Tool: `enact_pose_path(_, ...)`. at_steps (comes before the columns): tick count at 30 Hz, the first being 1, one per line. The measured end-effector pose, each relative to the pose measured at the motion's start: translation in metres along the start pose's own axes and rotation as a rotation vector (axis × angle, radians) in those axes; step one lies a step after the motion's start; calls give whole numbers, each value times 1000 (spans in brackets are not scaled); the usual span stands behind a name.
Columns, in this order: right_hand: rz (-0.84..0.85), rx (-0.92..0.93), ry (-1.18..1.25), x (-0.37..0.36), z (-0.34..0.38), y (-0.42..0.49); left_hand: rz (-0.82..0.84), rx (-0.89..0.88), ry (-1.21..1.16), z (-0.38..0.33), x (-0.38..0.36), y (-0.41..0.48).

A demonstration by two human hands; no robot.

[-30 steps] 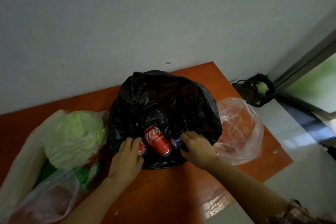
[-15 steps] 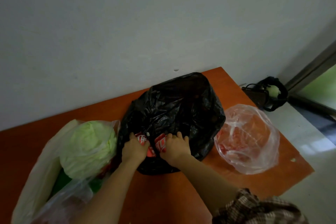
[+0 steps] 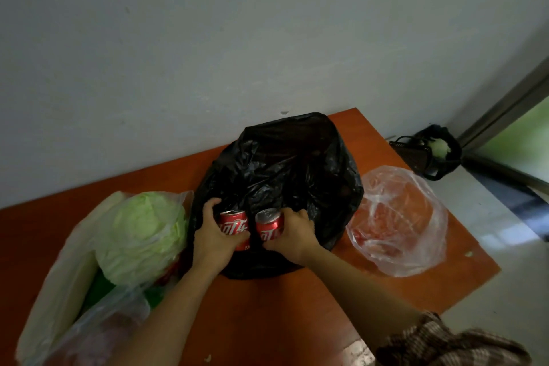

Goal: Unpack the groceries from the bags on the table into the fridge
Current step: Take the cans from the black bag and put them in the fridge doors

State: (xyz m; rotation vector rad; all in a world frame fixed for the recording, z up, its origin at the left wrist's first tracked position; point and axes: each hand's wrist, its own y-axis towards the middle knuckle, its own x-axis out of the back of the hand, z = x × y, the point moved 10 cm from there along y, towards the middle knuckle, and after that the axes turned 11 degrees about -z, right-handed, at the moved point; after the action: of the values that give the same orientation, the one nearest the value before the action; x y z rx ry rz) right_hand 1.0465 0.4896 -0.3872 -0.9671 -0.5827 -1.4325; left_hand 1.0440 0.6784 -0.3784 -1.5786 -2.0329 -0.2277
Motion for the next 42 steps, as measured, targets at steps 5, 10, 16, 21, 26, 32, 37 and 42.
enact_pose_path(5, -119, -35, 325, 44, -10, -13, 48, -171, -88, -36, 14, -27)
enact_pose_path(10, -168, 59, 531, 109, 4, -28, 21, -259, -204, -84, 21, -38)
enact_pose_path(16, -321, 76, 652, 209, -11, -74, 74, -334, -373, -156, 6, -63)
enact_pose_path(21, -543, 75, 623, 298, -62, -142, 219, -460, -472, -232, -29, -125)
enact_pose_path(26, -731, 11, 618, 369, -143, -249, 389, -598, -495, -295, -85, -238)
enact_pose_path(32, -869, -89, 528, 429, -247, -400, 579, -745, -460, -330, -160, -414)
enact_pose_path(37, -1000, -179, 444, 468, -328, -530, 745, -853, -456, -351, -220, -560)
enact_pose_path(42, -1139, -253, 370, 514, -391, -645, 872, -997, -480, -385, -267, -688)
